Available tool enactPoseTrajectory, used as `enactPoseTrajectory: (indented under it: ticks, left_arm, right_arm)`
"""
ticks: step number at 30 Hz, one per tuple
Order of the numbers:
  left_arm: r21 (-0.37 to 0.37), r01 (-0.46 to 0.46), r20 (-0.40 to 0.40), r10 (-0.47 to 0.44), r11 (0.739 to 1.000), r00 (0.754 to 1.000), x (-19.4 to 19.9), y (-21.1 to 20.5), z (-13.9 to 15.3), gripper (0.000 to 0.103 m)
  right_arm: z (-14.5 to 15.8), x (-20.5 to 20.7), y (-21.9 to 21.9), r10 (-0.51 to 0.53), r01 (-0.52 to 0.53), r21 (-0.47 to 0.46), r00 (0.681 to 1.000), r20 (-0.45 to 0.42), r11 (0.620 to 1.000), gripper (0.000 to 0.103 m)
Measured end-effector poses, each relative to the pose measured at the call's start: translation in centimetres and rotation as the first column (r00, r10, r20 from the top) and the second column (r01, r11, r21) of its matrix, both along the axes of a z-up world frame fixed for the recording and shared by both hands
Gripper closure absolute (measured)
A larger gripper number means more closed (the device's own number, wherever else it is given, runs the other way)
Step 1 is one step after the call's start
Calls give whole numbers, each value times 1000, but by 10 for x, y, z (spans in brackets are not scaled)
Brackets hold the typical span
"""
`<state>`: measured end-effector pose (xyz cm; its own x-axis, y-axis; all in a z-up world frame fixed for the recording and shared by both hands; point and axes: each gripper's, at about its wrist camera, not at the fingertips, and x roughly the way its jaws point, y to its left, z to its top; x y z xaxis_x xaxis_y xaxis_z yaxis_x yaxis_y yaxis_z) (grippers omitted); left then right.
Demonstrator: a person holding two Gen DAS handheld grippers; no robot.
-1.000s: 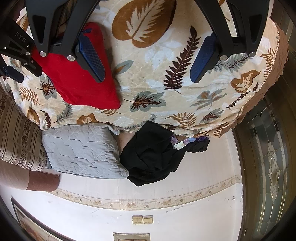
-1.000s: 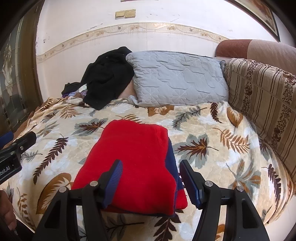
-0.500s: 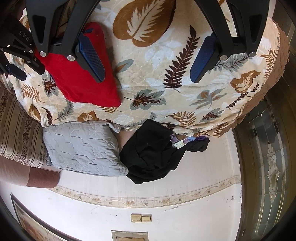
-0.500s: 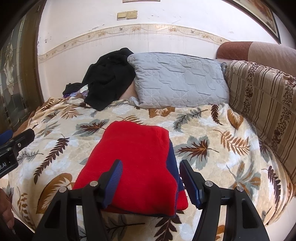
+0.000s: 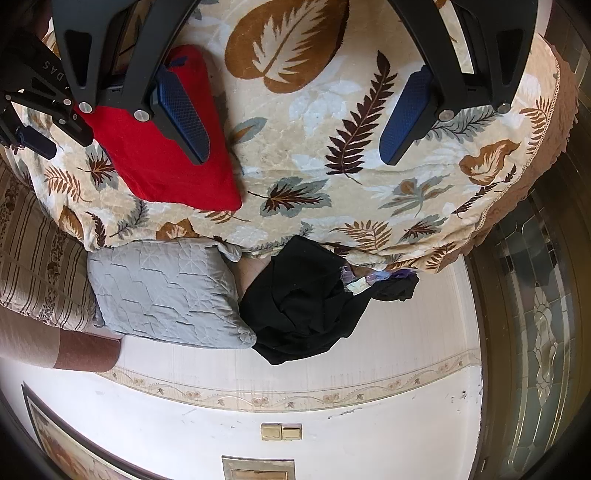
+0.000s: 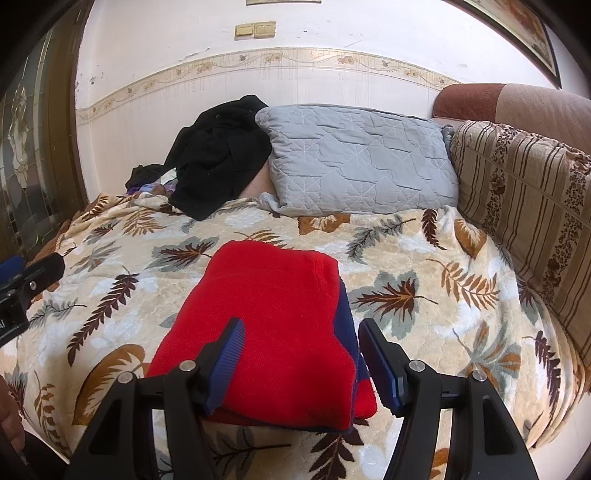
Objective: Fold small clothes
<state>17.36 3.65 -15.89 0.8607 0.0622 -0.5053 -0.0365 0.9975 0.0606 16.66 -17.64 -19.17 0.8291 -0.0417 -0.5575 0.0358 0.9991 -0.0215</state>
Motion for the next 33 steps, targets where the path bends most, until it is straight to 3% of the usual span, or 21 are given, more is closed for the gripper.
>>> enactPoseTrajectory:
  ticks: [25,29,33]
  left_arm:
    - [-9,5,1,-5,1000,1000,-1,3,1,10]
    - [7,-3,38,3,1000,999,-3,2,1,10]
    - [-4,-20,-1,20,1000,1000,10,7,-2,10]
  right_arm:
    - [-1,4,1,16,-15,32,1000,-10,999,35]
    - [2,9,-2,20,-19,49,1000,-17,999,35]
    - [10,24,-19,-3,5,70,1000,-26,998,35]
